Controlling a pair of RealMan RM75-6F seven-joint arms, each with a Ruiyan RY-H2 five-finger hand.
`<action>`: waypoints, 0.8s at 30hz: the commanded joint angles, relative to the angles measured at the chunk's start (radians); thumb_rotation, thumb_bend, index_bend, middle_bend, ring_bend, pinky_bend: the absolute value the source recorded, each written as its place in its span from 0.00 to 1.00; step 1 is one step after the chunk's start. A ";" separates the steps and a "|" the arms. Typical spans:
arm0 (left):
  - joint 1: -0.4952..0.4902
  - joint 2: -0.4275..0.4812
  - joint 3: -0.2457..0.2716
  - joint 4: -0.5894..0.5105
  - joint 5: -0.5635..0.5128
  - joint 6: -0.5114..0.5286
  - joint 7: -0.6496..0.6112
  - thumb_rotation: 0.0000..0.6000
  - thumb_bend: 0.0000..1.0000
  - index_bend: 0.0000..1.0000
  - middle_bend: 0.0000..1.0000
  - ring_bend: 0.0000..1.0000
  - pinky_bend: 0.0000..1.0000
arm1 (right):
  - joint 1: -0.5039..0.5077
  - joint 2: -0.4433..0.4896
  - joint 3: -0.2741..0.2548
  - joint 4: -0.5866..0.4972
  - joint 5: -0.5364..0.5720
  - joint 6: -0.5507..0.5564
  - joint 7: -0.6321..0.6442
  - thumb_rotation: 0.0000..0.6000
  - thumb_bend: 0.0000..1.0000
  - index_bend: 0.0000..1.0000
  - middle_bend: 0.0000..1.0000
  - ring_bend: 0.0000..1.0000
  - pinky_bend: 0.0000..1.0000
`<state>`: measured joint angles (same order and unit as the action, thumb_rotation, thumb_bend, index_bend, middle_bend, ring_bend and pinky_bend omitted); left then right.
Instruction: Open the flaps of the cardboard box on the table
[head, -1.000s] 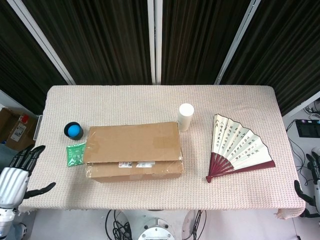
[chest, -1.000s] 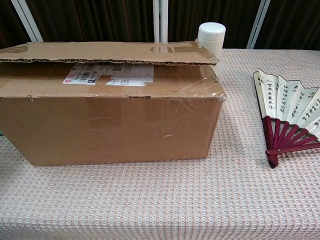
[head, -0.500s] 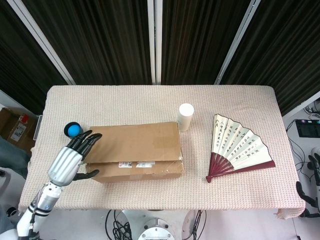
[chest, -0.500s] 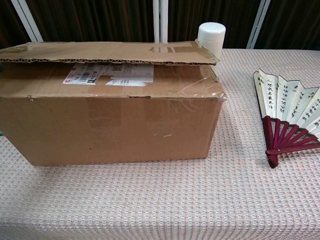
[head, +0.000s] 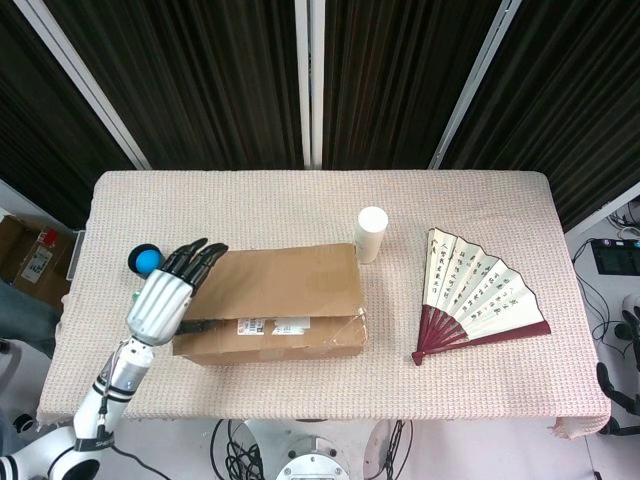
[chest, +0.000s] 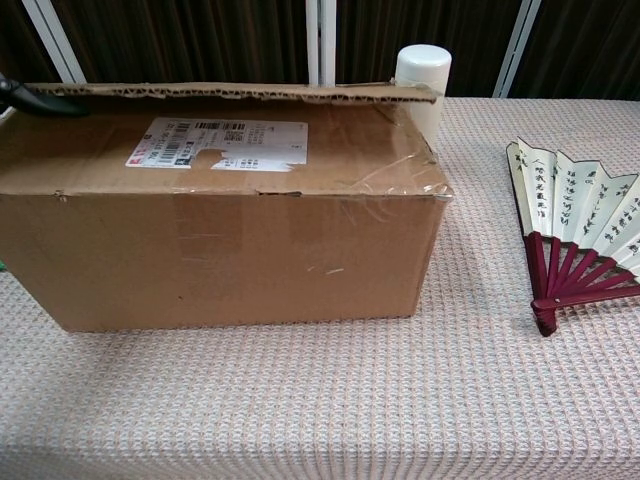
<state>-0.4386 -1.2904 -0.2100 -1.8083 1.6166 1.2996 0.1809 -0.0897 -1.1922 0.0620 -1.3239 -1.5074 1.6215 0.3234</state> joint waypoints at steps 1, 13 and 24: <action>-0.031 0.001 -0.045 0.004 -0.024 0.001 0.034 1.00 0.04 0.04 0.11 0.07 0.17 | 0.002 -0.001 -0.001 -0.003 -0.001 -0.003 -0.004 1.00 0.33 0.00 0.00 0.00 0.00; -0.333 -0.096 -0.295 0.309 -0.268 -0.164 0.120 1.00 0.04 0.04 0.11 0.07 0.16 | -0.010 0.011 0.004 -0.035 -0.003 0.025 -0.025 1.00 0.33 0.00 0.00 0.00 0.00; -0.352 -0.094 -0.274 0.355 -0.363 -0.138 0.154 1.00 0.04 0.03 0.10 0.07 0.16 | -0.008 0.022 0.011 -0.033 0.008 0.014 -0.007 1.00 0.33 0.00 0.00 0.00 0.00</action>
<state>-0.8109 -1.4034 -0.5003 -1.4309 1.2485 1.1452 0.3270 -0.1011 -1.1713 0.0727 -1.3548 -1.4968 1.6379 0.3184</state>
